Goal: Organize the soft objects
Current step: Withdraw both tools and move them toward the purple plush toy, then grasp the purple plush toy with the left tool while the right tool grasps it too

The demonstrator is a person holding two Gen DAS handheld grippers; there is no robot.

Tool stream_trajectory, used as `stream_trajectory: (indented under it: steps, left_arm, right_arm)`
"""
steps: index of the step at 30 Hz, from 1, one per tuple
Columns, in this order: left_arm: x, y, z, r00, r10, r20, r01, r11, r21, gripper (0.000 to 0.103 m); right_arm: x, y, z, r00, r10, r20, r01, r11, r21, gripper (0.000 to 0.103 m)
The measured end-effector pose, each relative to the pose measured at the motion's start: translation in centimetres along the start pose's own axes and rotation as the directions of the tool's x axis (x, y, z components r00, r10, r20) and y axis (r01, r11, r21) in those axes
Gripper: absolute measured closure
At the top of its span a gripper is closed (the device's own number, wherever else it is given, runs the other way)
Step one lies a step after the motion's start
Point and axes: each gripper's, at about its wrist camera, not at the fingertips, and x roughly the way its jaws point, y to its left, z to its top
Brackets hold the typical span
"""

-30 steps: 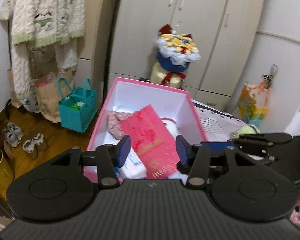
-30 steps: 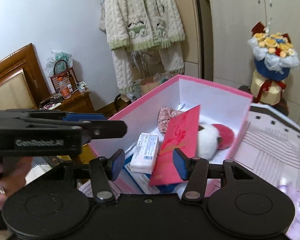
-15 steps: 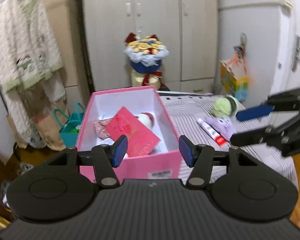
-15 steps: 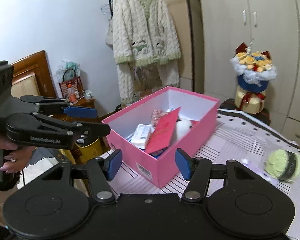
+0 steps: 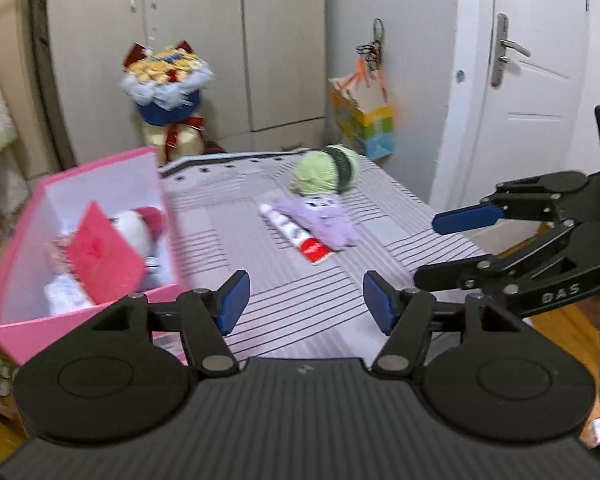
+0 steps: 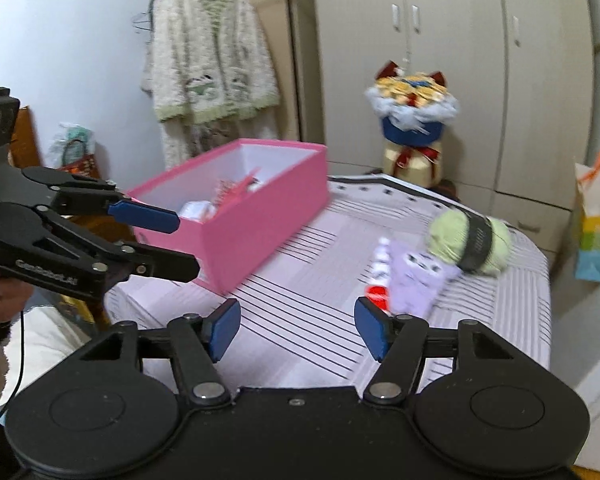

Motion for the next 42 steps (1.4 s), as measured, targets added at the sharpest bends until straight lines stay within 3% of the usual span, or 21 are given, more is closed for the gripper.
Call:
stream_trajectory:
  steps: [10, 23, 27, 31, 35, 38, 42]
  left_arm:
    - [6.9, -0.4, 0.2, 0.993, -0.113, -0.009, 0.112, 0.990, -0.089, 0.041]
    - [16.0, 1.1, 2.2, 0.992, -0.111, 0.052, 0.120, 0.964, -0.239, 0.041]
    - [19.4, 2.0, 3.1, 0.993, -0.116, 0.018, 0.116, 0.942, -0.316, 0.043]
    - [22.1, 2.9, 3.5, 0.996, -0.080, -0.040, 0.058, 0.919, -0.389, 0.044]
    - [23.2, 2.8, 3.7, 0.996, -0.080, -0.047, 0.057, 0.928, -0.367, 0.046]
    - [24.0, 2.8, 3.6, 0.994, -0.094, -0.057, 0.066, 0.926, -0.373, 0.052]
    - [23.7, 1.4, 3.3, 0.997, -0.057, -0.052, 0.038, 0.948, -0.317, 0.057]
  right_arm:
    - [3.4, -3.9, -2.0, 0.997, -0.075, 0.033, 0.075, 0.997, 0.007, 0.035]
    - [11.9, -9.0, -2.2, 0.997, -0.078, -0.013, 0.079, 0.992, 0.095, 0.034]
    - [13.9, -10.2, -1.2, 0.998, -0.059, -0.021, 0.062, 0.982, 0.177, 0.030]
    - [15.6, -11.3, -0.6, 0.997, -0.066, -0.047, 0.076, 0.964, 0.254, 0.030]
    - [17.0, -12.3, -0.6, 0.997, -0.031, -0.068, 0.051, 0.946, 0.320, 0.030]
    - [17.2, -11.5, -0.9, 0.996, -0.059, -0.060, 0.074, 0.959, 0.274, 0.035]
    - [17.0, -10.9, -1.3, 0.995, -0.091, -0.049, 0.100, 0.968, 0.229, 0.042]
